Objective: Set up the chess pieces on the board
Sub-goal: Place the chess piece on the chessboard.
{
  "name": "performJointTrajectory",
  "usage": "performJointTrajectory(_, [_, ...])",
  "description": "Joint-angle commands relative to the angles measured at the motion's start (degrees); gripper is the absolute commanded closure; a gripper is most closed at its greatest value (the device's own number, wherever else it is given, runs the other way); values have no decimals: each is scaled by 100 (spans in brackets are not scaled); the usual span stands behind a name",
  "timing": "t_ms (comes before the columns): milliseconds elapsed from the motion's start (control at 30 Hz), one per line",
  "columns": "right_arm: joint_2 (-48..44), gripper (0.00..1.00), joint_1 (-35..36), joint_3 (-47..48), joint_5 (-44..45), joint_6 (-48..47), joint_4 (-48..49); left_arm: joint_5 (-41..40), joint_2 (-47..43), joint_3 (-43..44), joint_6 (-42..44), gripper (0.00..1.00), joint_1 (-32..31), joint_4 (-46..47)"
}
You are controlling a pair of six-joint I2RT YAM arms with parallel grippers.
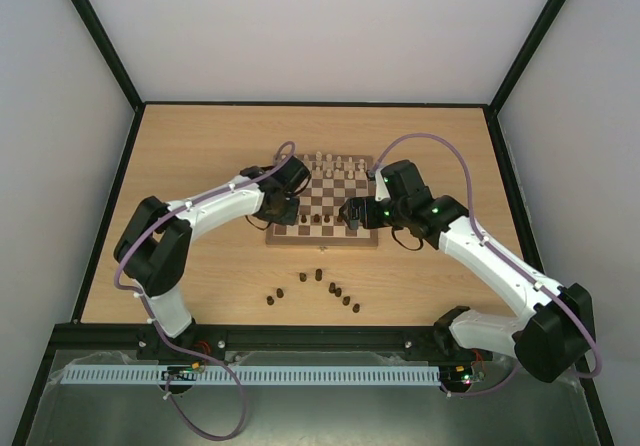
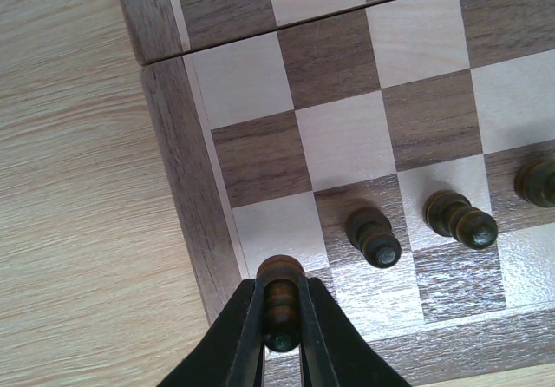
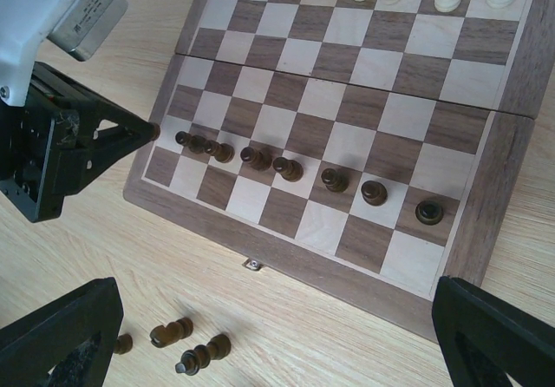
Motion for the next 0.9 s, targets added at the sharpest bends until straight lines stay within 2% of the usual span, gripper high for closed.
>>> performJointTrajectory(0, [44,1,-3,11,7,-27,-70,-6,18,101,91,94,91,-53])
performJointTrajectory(867, [-73,2,-3,-39,-187,-24,-19,52,486,229,172,95,211,-43])
